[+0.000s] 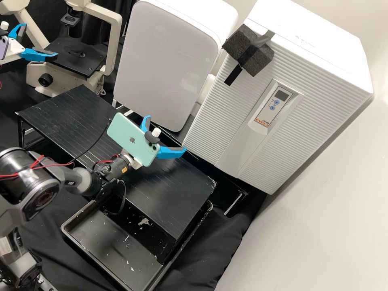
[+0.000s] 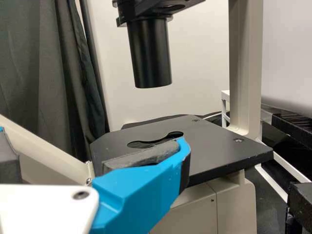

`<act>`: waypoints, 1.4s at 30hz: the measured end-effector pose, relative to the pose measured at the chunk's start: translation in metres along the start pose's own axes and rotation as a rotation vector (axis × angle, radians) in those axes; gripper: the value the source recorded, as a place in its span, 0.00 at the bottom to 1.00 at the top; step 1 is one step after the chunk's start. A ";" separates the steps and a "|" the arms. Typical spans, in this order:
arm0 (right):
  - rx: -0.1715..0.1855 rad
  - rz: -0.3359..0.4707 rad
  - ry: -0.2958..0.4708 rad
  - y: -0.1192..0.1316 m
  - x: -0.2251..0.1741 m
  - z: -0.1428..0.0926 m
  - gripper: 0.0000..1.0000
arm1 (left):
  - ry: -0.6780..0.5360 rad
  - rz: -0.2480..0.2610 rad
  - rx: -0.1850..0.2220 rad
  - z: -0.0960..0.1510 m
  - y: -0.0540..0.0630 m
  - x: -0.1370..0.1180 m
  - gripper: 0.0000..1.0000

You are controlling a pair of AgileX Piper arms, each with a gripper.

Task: Open the incubator door

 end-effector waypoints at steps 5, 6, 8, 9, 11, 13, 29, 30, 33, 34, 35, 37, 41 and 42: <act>0.045 0.072 0.027 0.017 -0.005 -0.001 1.00 | 0.000 0.000 0.000 0.000 0.000 0.000 1.00; 0.049 0.077 0.026 0.019 -0.005 0.000 1.00 | 0.000 0.000 0.000 0.000 0.000 0.000 1.00; 0.046 0.088 0.024 0.024 -0.003 0.001 1.00 | 0.000 0.000 0.000 0.000 0.000 0.000 1.00; 0.042 0.097 0.024 0.028 -0.002 0.002 1.00 | 0.000 0.000 0.000 0.000 0.000 0.000 1.00; 0.039 0.136 0.033 0.040 0.003 0.000 1.00 | 0.000 0.000 0.000 0.000 0.000 0.000 1.00; 0.041 0.173 0.047 0.051 0.008 -0.002 1.00 | 0.000 0.000 0.000 0.000 0.000 0.000 1.00; 0.063 0.288 0.096 0.104 0.038 -0.039 1.00 | 0.000 0.000 0.000 0.000 0.000 0.000 1.00; 0.072 0.295 0.094 0.106 0.039 -0.041 1.00 | 0.000 0.000 0.000 0.000 0.000 0.000 1.00; 0.090 0.304 0.086 0.111 0.041 -0.044 1.00 | 0.000 0.000 0.000 0.000 0.000 0.000 1.00; 0.089 0.307 0.089 0.113 0.042 -0.046 1.00 | 0.000 0.000 0.000 0.000 0.000 0.000 1.00; 0.089 0.312 0.096 0.115 0.043 -0.048 1.00 | 0.000 0.000 0.000 0.000 0.000 0.000 1.00; 0.088 0.320 0.108 0.118 0.044 -0.051 1.00 | 0.000 0.000 0.000 0.000 0.000 0.000 1.00; 0.086 0.330 0.124 0.122 0.046 -0.056 1.00 | 0.000 0.000 0.000 0.000 0.000 0.000 1.00; 0.085 0.332 0.127 0.123 0.046 -0.057 1.00 | 0.000 0.000 0.000 0.000 0.000 0.000 1.00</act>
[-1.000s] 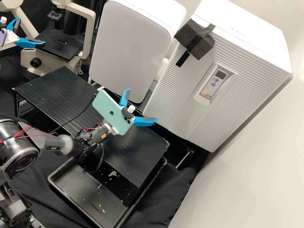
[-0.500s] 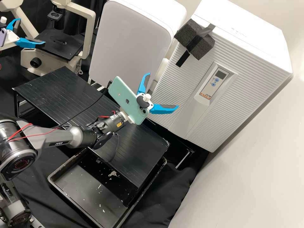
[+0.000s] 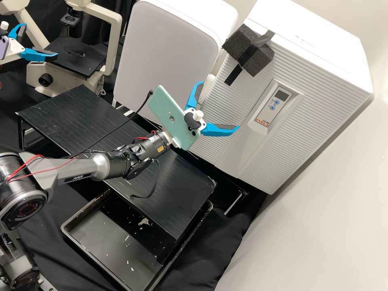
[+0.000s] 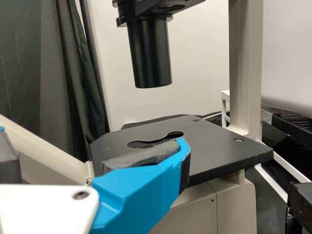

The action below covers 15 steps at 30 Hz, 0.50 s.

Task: Open the incubator door

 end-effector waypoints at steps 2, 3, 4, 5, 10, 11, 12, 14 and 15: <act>-0.007 0.002 0.006 0.000 0.001 -0.002 1.00 | 0.000 0.000 0.000 0.000 0.000 0.000 1.00; -0.014 0.002 0.011 0.001 0.002 -0.003 1.00 | 0.000 0.000 0.000 0.000 0.000 0.000 1.00; -0.020 0.005 0.011 0.000 0.002 -0.004 1.00 | 0.000 0.000 0.000 0.000 0.000 0.000 1.00; -0.024 0.005 0.011 0.000 0.002 -0.005 0.00 | 0.000 0.000 0.000 0.000 0.000 0.000 1.00; -0.035 0.005 0.006 -0.002 0.005 -0.004 0.00 | 0.000 0.000 0.000 0.000 0.000 0.000 1.00; -0.040 0.000 -0.001 -0.003 0.005 -0.002 0.00 | 0.000 0.000 0.000 0.000 0.000 0.000 1.00; -0.038 0.001 -0.001 -0.003 0.005 -0.002 0.00 | 0.000 0.000 0.000 0.000 0.000 0.000 1.00; -0.034 0.002 -0.013 -0.004 0.005 0.000 0.00 | 0.000 0.000 0.000 0.000 0.000 0.000 1.00; -0.033 0.002 -0.017 -0.004 0.005 0.000 0.00 | 0.000 0.000 0.000 0.000 0.000 0.000 1.00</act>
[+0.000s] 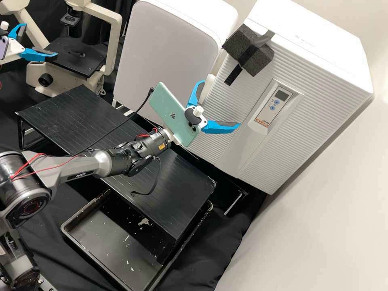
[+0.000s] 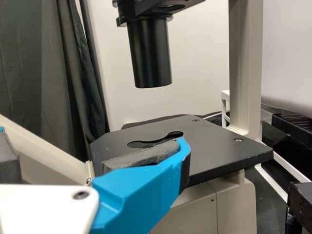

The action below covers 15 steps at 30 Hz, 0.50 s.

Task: Open the incubator door

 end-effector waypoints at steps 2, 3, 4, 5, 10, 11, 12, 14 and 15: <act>-0.004 0.002 -0.005 0.000 0.000 0.001 0.00 | 0.000 0.000 0.000 0.000 0.000 0.000 1.00; -0.005 0.001 -0.006 -0.001 0.000 0.002 0.00 | 0.000 0.000 0.000 0.000 0.000 0.000 1.00; -0.007 0.000 -0.008 -0.001 0.001 0.002 0.00 | 0.000 0.000 0.000 0.000 0.000 0.000 1.00; -0.009 -0.002 -0.010 -0.002 0.001 0.003 0.00 | 0.000 0.000 0.000 0.000 0.000 0.000 1.00; -0.010 -0.011 -0.021 -0.004 0.002 0.006 0.00 | 0.000 0.000 0.000 0.000 0.000 0.000 1.00; -0.012 -0.011 -0.021 -0.004 0.002 0.006 0.00 | 0.000 0.000 0.000 0.000 0.000 0.000 1.00; -0.012 -0.011 -0.021 -0.004 0.002 0.006 0.00 | 0.000 0.000 0.000 0.000 0.000 0.000 1.00; -0.012 -0.011 -0.021 -0.004 0.002 0.006 0.00 | 0.000 0.000 0.000 0.000 0.000 0.000 1.00; -0.012 -0.011 -0.021 -0.004 0.002 0.006 0.00 | 0.000 0.000 0.000 0.000 0.000 0.000 1.00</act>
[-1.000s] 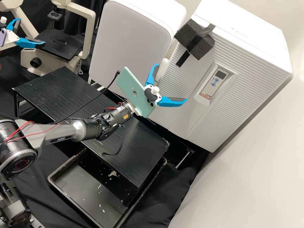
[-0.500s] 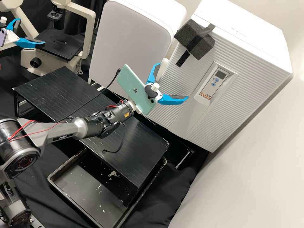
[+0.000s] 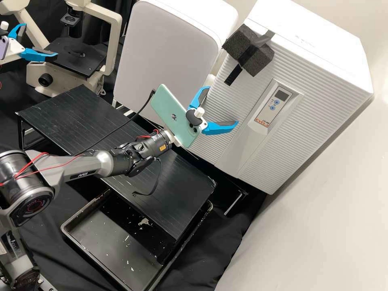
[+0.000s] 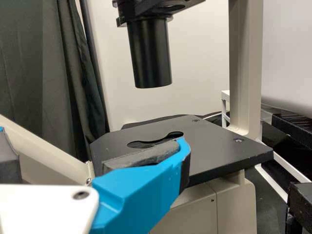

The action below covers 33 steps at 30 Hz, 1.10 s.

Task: Open the incubator door

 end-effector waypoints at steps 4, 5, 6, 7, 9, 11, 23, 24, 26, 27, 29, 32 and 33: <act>-0.010 0.001 0.001 0.000 0.000 0.000 0.00 | 0.000 0.000 0.000 0.000 0.000 0.000 1.00; -0.015 -0.001 0.003 0.000 0.000 -0.001 0.00 | 0.000 0.000 0.000 0.000 0.000 0.000 1.00; -0.024 -0.003 0.004 -0.001 0.000 -0.002 0.00 | 0.000 0.000 0.000 0.000 0.000 0.000 1.00; -0.029 -0.005 0.002 -0.001 0.001 -0.002 0.00 | 0.000 0.000 0.000 0.000 0.000 0.000 1.00; -0.033 -0.002 -0.014 -0.001 0.001 -0.002 0.00 | 0.000 0.000 0.000 0.000 0.000 0.000 1.00; -0.036 0.002 -0.019 -0.003 0.001 -0.003 0.00 | 0.000 0.000 0.000 0.000 0.000 0.000 1.00; -0.059 0.002 -0.035 -0.008 0.002 -0.008 0.00 | 0.000 0.000 0.000 0.000 0.000 0.000 1.00; -0.058 0.003 -0.036 -0.008 0.002 -0.008 0.00 | 0.000 0.000 0.000 0.000 0.000 0.000 1.00; -0.066 0.004 -0.042 -0.008 0.000 -0.011 0.00 | 0.000 0.000 0.000 0.000 0.000 0.000 1.00; -0.063 0.002 -0.046 -0.008 0.000 -0.012 0.00 | 0.000 0.000 0.000 0.000 0.000 0.000 1.00; -0.069 0.001 -0.052 -0.008 -0.002 -0.016 0.00 | 0.000 0.000 0.000 0.000 0.000 0.000 1.00; -0.062 0.006 -0.065 -0.008 -0.006 -0.020 0.00 | 0.000 0.000 0.000 0.000 0.000 0.000 1.00; -0.057 0.006 -0.072 -0.009 -0.009 -0.021 0.00 | 0.000 0.000 0.000 0.000 0.000 0.000 1.00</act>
